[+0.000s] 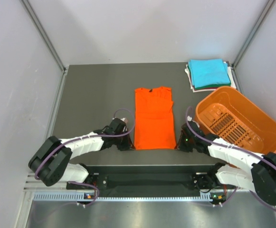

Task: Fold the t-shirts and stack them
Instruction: Fold the tshirt

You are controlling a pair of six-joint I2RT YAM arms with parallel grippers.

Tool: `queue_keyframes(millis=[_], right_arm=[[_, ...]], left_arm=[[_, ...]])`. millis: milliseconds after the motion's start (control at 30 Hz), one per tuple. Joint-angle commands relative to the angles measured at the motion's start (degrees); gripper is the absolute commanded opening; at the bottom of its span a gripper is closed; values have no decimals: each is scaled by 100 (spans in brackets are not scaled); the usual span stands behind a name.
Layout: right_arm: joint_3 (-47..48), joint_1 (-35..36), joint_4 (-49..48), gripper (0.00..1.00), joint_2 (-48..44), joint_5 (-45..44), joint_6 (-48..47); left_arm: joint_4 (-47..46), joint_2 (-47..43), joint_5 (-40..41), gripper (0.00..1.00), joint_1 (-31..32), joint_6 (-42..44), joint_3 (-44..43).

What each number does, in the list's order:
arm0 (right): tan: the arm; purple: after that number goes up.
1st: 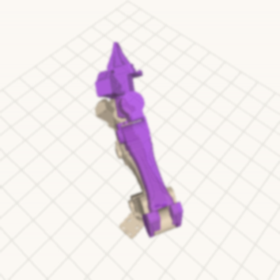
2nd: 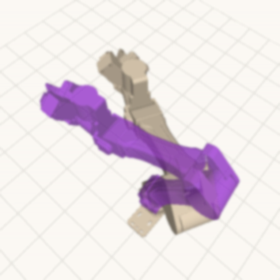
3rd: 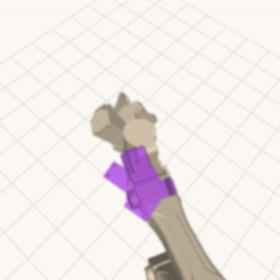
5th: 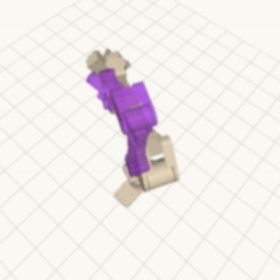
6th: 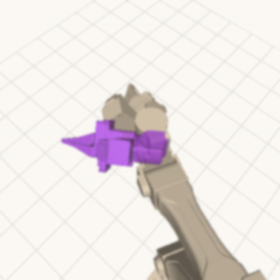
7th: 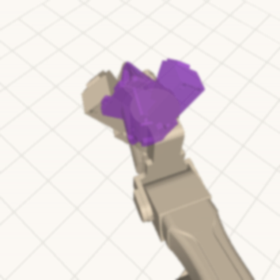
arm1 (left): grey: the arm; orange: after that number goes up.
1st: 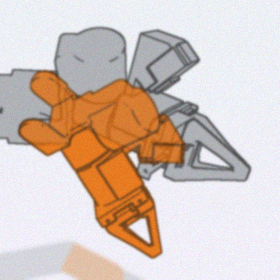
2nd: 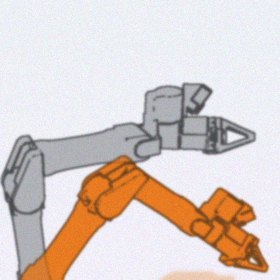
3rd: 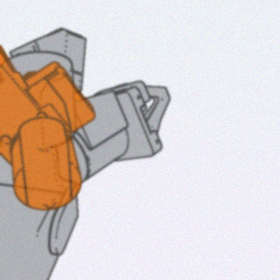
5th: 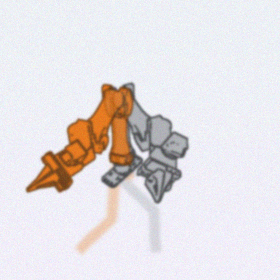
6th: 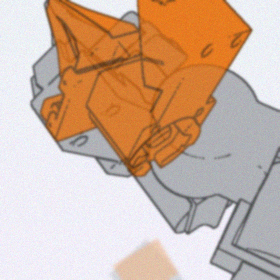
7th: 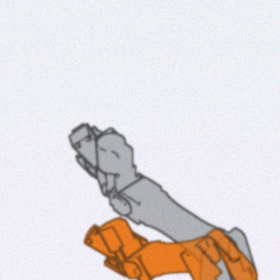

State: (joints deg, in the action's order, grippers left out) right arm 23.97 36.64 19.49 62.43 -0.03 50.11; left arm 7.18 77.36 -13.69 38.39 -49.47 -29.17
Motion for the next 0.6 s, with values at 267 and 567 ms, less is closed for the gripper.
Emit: queue_keyframes(millis=[267,567], right_arm=[[266,124,591,0,-627,-190,-335],[837,150,1171,0,-908,-471,-633]], left_arm=[[635,-362,95,0,292,-308,-282],[1435,-679,297,0,336,-309,-976]])
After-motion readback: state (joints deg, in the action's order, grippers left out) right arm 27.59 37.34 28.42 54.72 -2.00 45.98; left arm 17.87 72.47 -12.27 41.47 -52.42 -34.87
